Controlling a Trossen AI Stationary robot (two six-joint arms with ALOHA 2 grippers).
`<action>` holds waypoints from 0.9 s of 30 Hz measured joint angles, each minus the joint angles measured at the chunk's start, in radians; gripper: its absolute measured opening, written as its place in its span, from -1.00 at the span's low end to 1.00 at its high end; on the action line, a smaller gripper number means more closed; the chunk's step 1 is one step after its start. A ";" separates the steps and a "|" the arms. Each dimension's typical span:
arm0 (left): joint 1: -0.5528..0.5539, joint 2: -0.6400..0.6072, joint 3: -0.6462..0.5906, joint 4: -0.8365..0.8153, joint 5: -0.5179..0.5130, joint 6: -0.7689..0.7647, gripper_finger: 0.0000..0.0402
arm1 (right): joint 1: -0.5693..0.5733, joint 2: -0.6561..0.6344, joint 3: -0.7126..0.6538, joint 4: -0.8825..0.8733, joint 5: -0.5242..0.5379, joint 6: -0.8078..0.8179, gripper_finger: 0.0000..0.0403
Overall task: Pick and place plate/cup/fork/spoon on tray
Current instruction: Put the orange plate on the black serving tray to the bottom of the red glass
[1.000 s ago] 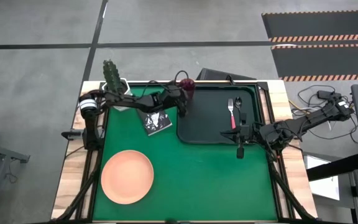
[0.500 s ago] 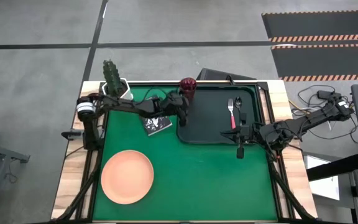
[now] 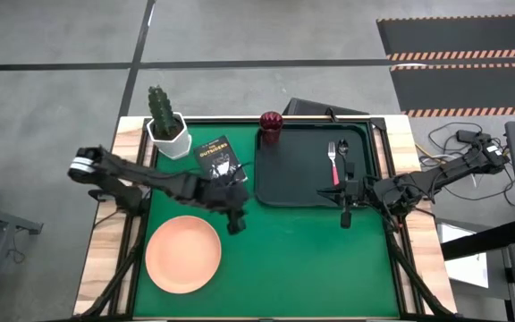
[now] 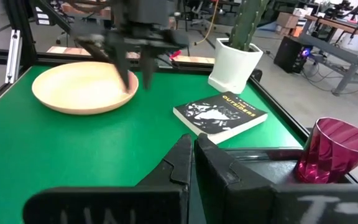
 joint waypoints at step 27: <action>-0.348 0.260 0.117 -0.349 0.163 -0.760 -0.43 | 0.000 0.000 0.000 0.126 0.000 -0.200 -0.96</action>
